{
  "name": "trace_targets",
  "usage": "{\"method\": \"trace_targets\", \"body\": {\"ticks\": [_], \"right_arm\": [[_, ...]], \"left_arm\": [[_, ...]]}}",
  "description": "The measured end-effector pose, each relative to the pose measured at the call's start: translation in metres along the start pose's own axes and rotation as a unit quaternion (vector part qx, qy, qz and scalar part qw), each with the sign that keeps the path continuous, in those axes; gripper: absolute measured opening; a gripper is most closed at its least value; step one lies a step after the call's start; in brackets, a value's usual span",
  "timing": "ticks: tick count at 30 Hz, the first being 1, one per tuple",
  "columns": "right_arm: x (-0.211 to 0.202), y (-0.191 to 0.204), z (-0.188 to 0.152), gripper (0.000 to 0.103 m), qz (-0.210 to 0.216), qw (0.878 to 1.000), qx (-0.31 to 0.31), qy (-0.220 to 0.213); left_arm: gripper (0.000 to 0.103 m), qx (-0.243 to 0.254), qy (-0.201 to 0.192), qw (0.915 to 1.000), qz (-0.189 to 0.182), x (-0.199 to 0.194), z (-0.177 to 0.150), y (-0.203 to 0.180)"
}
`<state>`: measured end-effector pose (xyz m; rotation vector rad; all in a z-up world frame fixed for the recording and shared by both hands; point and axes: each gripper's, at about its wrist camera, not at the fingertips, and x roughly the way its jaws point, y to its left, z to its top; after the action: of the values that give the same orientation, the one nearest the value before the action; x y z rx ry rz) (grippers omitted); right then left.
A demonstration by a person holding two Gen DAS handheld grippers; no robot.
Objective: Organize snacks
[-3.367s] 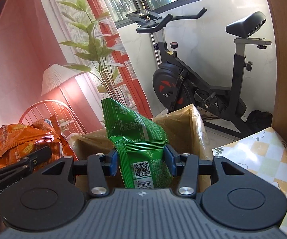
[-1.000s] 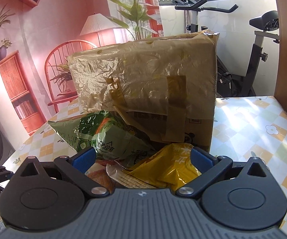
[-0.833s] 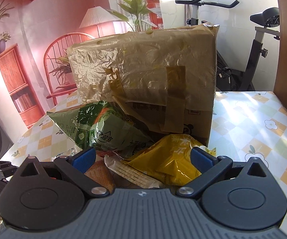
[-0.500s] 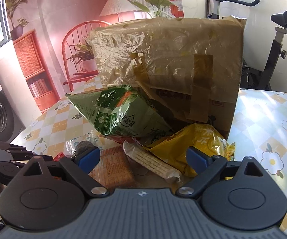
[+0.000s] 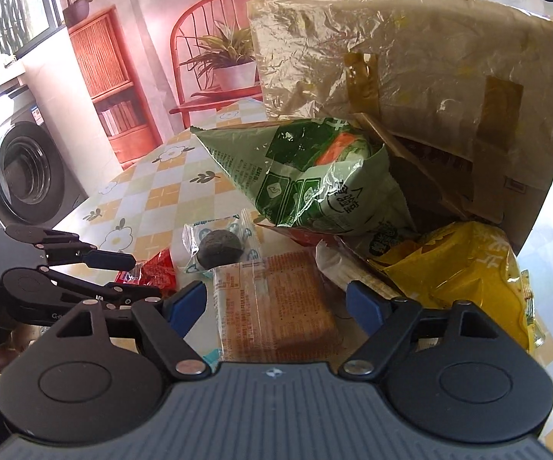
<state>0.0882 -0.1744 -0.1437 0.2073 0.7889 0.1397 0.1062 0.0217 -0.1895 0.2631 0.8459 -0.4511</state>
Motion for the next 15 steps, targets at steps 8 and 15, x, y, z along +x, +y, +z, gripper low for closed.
{"method": "trace_targets", "body": {"ticks": [8,15], "right_arm": [[-0.003,-0.004,-0.002,0.083,-0.010,1.000,0.011,0.004],[-0.002,-0.003,-0.002,0.083,-0.011,1.000,0.013,0.010]], "left_arm": [[0.060,0.016,0.013,0.9985,-0.051,0.022,0.011,0.025],[0.066,-0.004,0.019,0.9983,-0.056,0.030,0.005,0.035]]}}
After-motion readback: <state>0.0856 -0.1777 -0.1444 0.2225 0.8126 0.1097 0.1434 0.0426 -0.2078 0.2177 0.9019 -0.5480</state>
